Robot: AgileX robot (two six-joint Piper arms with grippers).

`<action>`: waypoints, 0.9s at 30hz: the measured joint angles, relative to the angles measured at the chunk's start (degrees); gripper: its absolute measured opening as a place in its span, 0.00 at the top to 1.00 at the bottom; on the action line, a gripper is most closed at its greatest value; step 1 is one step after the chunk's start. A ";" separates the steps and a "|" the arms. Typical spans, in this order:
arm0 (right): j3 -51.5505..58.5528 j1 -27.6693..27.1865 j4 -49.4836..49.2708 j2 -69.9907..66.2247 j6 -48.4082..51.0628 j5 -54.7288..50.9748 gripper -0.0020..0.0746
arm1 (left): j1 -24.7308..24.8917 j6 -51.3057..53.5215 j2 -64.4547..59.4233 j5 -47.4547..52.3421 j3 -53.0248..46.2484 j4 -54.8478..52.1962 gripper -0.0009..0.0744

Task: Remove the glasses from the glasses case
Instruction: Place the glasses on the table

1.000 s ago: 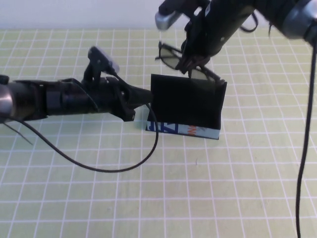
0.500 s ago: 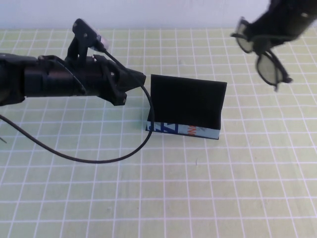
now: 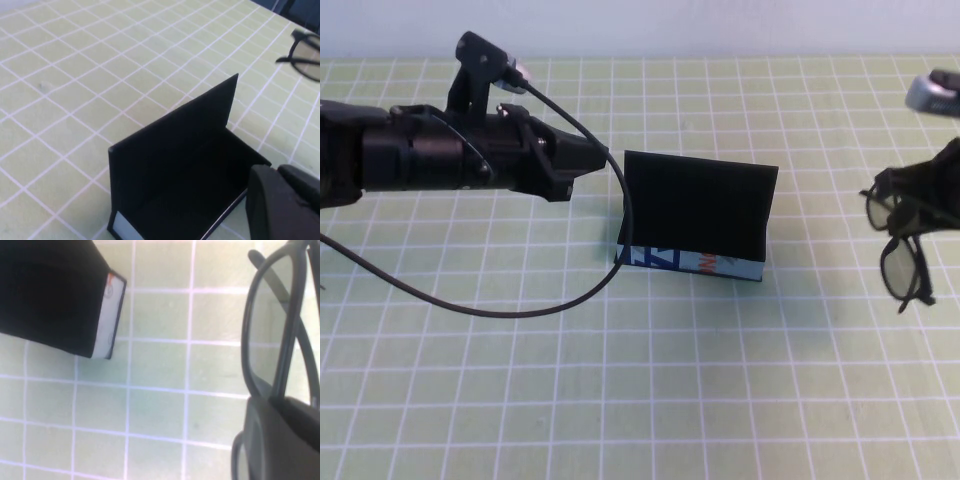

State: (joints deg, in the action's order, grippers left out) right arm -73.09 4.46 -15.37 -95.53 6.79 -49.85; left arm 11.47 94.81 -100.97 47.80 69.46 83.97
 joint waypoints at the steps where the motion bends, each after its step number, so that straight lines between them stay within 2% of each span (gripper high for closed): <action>1: 0.72 0.00 -1.47 -1.04 1.23 0.92 0.97 | 0.00 -0.25 0.00 -0.12 0.00 -0.42 0.99; 7: 1.04 0.00 -10.37 -8.10 8.23 5.07 0.97 | 0.00 -1.77 0.00 -1.02 0.00 -3.00 0.99; 19: 1.14 0.00 -11.15 -13.08 10.01 6.99 0.96 | 0.00 -2.89 0.00 -1.02 0.00 -4.69 0.99; 21: 1.14 0.00 -10.43 -13.08 10.01 7.03 0.91 | 0.00 -2.89 0.00 -1.02 0.00 -4.69 0.99; 27: 1.14 0.00 -9.56 -13.10 10.01 7.75 0.63 | 0.00 -2.93 0.00 -0.92 0.00 -4.80 0.99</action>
State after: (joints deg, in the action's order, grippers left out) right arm -71.95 4.46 -24.93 -108.62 16.80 -42.11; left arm 11.47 91.88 -100.97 46.88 69.46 79.17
